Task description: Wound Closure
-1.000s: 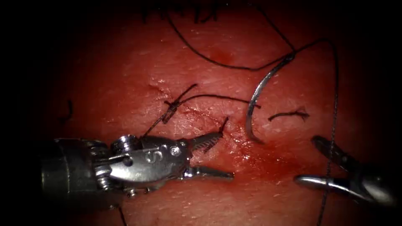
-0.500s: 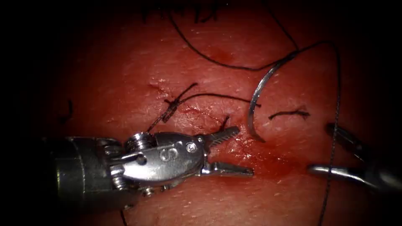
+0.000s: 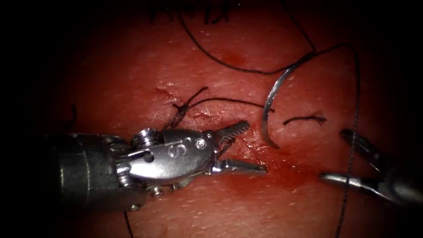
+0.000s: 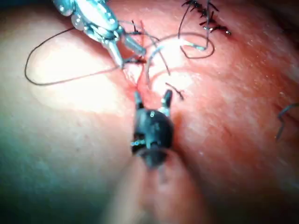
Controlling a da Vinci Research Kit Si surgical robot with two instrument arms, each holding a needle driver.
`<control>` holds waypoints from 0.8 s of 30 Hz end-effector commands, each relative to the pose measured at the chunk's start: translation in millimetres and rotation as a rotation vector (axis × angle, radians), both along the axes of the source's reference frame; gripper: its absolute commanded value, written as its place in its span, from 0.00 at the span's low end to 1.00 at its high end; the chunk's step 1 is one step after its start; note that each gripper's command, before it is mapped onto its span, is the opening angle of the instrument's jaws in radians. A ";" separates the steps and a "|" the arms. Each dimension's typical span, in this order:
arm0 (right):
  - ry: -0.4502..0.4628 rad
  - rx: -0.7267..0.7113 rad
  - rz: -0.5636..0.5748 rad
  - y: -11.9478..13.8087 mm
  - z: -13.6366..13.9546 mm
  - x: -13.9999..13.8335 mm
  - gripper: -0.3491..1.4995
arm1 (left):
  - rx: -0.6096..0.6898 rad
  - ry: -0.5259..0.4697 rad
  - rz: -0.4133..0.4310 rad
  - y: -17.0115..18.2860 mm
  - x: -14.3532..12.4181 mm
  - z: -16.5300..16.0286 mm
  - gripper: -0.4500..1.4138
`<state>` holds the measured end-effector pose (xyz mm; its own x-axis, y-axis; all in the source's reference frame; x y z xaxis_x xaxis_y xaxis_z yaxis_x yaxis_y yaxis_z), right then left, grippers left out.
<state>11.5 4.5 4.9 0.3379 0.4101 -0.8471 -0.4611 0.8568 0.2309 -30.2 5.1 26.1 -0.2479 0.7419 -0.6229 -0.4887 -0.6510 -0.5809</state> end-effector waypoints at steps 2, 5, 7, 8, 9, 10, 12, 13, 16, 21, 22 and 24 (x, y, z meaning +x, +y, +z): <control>-0.003 -0.009 -0.007 -0.7 0.3 0.9 0.92 | 0.055 0.045 -0.022 -0.3 -0.9 1.3 0.57; -0.004 -0.008 -0.006 -0.7 0.2 1.0 0.92 | 0.062 0.057 -0.034 0.1 -1.1 1.6 0.60; -0.004 -0.008 -0.006 -0.7 0.2 1.1 0.92 | 0.066 0.064 -0.046 0.4 -1.0 1.8 0.60; -0.004 -0.008 -0.006 -0.7 0.2 1.1 0.92 | 0.066 0.067 -0.050 0.6 -0.9 1.9 0.60; -0.004 -0.008 -0.005 -0.7 0.2 1.1 0.92 | 0.066 0.071 -0.056 0.8 -0.9 2.0 0.60; -0.003 -0.009 -0.004 -0.7 0.2 1.2 0.92 | 0.072 0.073 -0.063 0.9 -0.9 2.1 0.60; -0.003 -0.009 -0.004 -0.8 0.1 1.2 0.92 | 0.077 0.079 -0.077 1.1 -1.2 2.3 0.60; -0.003 -0.009 -0.004 -0.8 0.1 1.2 0.92 | 0.079 0.077 -0.076 1.3 -1.5 2.4 0.58; -0.003 -0.009 -0.004 -0.8 0.1 1.1 0.92 | 0.087 0.070 -0.075 1.9 -2.7 2.7 0.37; -0.002 -0.009 -0.005 -0.8 0.1 0.9 0.91 | 0.079 0.035 -0.040 2.6 -4.4 3.2 0.00; -0.002 -0.009 -0.006 -0.8 0.1 0.8 0.91 | 0.079 0.033 -0.037 2.6 -4.4 3.2 0.00; 0.001 -0.011 -0.005 -0.8 0.1 0.6 0.90 | 0.080 0.031 -0.033 2.6 -4.0 3.1 0.00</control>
<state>11.6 4.2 4.3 0.3387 0.3979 -0.8526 -0.4590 0.8609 0.2194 -33.4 7.7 28.8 -0.2415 0.7983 -0.5518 -0.5285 -0.5851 -0.6151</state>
